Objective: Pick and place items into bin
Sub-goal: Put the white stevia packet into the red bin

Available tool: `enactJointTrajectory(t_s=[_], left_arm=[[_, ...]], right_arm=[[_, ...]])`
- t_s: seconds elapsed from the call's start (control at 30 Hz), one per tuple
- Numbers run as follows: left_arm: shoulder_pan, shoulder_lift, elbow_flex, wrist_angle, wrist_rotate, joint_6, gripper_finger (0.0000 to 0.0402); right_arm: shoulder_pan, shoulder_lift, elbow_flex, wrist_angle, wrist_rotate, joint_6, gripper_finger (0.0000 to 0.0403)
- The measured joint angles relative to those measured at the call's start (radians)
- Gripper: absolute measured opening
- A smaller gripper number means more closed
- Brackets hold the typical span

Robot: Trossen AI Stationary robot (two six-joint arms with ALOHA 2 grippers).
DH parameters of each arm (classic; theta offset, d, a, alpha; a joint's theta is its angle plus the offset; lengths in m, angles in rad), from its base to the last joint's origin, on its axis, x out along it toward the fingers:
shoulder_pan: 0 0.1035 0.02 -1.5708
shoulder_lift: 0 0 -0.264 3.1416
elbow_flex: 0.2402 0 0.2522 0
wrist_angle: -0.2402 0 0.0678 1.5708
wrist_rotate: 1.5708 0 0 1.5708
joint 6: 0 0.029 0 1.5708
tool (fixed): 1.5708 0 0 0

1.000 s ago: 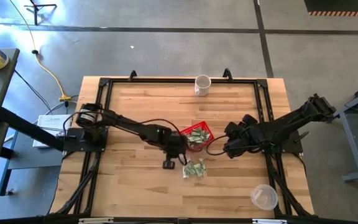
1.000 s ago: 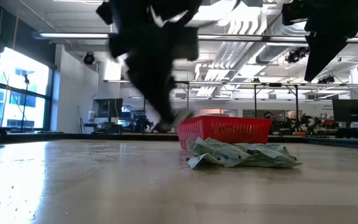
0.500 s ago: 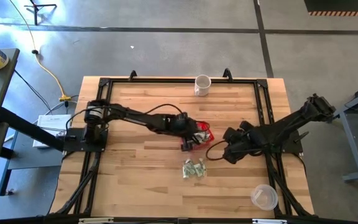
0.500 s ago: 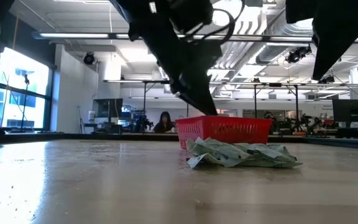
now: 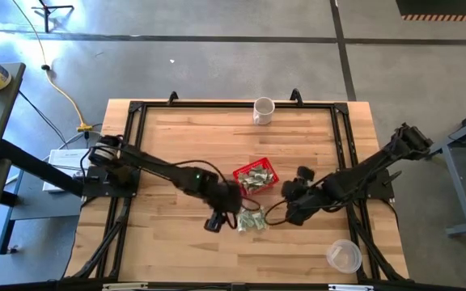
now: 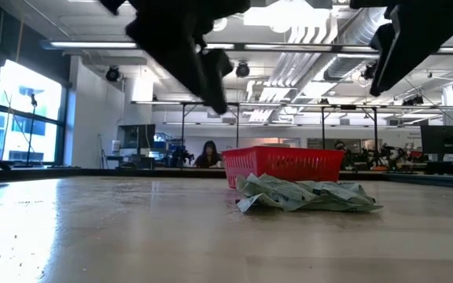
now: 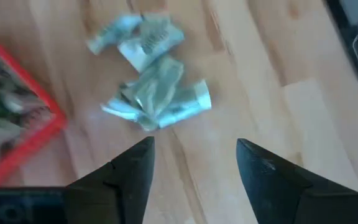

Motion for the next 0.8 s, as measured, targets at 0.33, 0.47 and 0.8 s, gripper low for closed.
enactJointTrajectory(t_s=[0.33,0.47,0.8], left_arm=[[-0.126,-0.036,-0.076,-0.057,-0.054,-0.327,0.0191],[-0.192,-0.068,-0.084,-0.105,-0.191,-0.391,0.017],[-0.274,-0.08,-0.092,-0.203,-0.291,-0.554,0.0142]], right_arm=[[0.02,0.223,0.0,0.32,-0.159,0.245,0.0189],[0.038,0.296,0.0,0.364,-0.093,0.34,0.0191],[-0.004,0.429,0.0,0.435,-0.024,0.441,0.0187]])
